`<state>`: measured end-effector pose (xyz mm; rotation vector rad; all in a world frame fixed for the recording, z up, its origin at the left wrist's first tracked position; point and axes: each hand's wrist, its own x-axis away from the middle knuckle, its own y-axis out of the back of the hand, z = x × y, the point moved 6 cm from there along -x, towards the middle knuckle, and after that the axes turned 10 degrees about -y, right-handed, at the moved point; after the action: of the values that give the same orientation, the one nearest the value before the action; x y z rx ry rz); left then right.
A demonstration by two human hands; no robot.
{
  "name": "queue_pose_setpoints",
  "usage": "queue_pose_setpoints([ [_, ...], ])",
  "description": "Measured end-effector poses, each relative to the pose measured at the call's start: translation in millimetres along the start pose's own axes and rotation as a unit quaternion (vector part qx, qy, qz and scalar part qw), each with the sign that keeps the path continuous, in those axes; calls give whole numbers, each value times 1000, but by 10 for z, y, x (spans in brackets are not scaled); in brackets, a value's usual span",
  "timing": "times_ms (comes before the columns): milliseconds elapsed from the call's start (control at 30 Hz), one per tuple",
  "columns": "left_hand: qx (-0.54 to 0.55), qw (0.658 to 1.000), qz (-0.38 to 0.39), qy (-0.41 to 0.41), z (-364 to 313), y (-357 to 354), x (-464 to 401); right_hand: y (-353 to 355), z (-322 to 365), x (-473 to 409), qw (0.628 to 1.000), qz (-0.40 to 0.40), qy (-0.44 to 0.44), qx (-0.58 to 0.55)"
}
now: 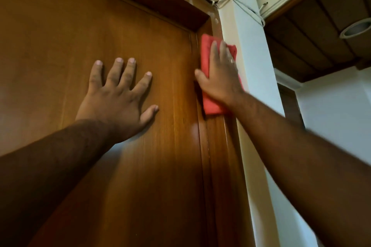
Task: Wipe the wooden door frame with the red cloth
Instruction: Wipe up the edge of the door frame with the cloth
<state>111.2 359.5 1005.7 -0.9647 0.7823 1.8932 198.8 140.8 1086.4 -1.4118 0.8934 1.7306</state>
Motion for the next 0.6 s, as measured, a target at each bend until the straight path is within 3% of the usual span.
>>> queue_pose_setpoints([
  [100,9,1000,13,-6,-13,27,5,-58,-173,769,1000,12,22,9],
  [200,16,999,27,-15,25,40,-6,-94,-209,999,999,13,37,35],
  [333,-1,1000,-12,-18,316,150,-113,-51,-117,409,999,11,20,24],
  [433,-23,999,-15,24,623,132,-161,40,34,-385,999,17,-5,-43],
  [600,-48,998,-20,21,662,36,-154,197,232,-1219,987,25,-46,-155],
])
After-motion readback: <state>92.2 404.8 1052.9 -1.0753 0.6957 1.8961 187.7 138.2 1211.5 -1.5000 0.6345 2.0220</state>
